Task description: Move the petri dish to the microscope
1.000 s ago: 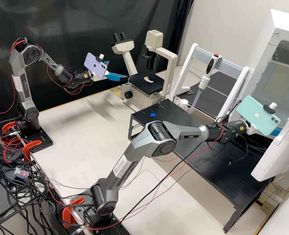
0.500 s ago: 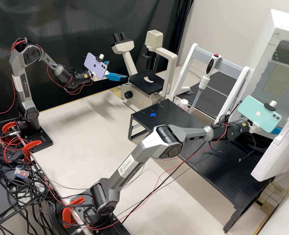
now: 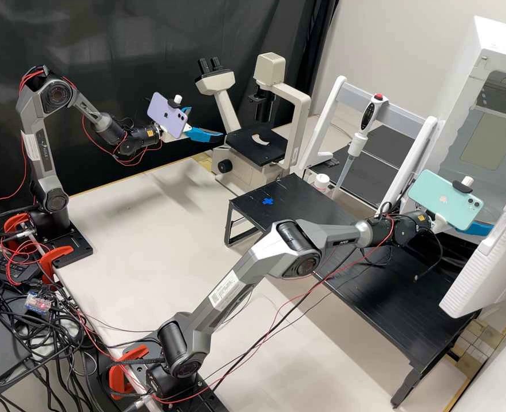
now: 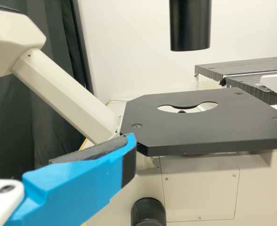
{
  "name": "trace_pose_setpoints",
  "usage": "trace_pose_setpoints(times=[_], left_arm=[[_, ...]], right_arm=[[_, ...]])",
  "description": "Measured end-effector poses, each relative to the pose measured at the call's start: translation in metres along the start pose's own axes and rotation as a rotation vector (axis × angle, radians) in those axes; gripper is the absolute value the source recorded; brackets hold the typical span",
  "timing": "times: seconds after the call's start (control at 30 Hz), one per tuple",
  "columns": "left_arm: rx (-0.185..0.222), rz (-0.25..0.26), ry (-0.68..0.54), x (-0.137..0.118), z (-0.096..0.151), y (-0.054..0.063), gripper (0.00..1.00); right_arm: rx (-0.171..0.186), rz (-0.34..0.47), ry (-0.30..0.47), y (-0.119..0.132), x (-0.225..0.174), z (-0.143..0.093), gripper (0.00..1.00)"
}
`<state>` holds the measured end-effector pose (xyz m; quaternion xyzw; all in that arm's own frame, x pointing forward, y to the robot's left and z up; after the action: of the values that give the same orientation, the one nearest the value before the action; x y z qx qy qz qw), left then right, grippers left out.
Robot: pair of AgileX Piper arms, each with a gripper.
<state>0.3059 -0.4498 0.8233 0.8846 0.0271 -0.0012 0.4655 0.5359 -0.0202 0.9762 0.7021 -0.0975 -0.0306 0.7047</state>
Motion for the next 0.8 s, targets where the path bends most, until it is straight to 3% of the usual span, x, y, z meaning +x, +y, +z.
trace_pose_setpoints(times=[0.8], left_arm=[[0.0,0.0,0.0,0.0,0.0,0.0,1.0]], right_arm=[[0.004,0.01,-0.027,-0.004,0.014,0.009,1.0]])
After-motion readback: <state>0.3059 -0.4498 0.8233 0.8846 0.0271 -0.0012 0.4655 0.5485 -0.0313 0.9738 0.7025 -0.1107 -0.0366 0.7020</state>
